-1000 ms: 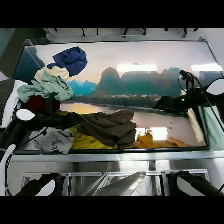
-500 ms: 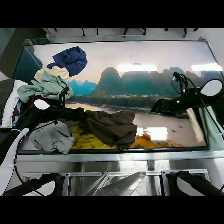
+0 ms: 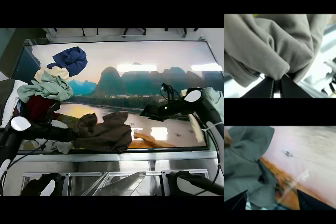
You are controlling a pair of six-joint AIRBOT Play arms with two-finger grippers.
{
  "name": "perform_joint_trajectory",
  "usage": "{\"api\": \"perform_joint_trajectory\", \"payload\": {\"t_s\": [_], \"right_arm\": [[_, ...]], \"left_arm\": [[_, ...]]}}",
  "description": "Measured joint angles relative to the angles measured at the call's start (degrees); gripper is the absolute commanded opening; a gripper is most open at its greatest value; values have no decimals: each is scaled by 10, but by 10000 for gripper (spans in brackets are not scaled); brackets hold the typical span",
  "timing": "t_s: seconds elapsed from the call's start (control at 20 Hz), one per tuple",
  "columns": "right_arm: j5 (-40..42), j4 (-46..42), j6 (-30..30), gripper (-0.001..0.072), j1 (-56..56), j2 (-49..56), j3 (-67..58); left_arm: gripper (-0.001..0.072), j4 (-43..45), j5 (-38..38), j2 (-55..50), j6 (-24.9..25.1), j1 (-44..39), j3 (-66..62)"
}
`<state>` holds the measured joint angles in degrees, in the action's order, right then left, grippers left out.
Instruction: Fold the shirts.
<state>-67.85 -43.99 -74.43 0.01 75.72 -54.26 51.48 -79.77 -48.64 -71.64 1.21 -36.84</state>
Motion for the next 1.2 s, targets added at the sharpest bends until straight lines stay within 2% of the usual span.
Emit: {"api": "perform_joint_trajectory", "payload": {"t_s": [0.25,0.4,0.6,0.8,0.85,0.9,1.0,1.2], "right_arm": [[61,166,87,679,34,119,17],[87,232,117,679,75,164,14],[114,271,118,666,129,203,-21],[135,269,75,657,170,233,-53],[136,266,67,632,177,238,-57],[138,264,60,513,184,243,-60],[151,256,54,22,198,251,-63],[147,253,54,20,207,235,-73]], "left_arm": [[24,6,-35,75,-21,14,40],[24,9,-38,90,-28,16,46],[24,9,-41,76,-29,16,48],[24,-16,-40,35,-19,16,49],[24,-25,-38,26,-13,16,48],[24,-32,-35,19,-8,16,45],[24,-42,-28,9,0,16,38],[24,-51,-25,2,11,16,28]]}}
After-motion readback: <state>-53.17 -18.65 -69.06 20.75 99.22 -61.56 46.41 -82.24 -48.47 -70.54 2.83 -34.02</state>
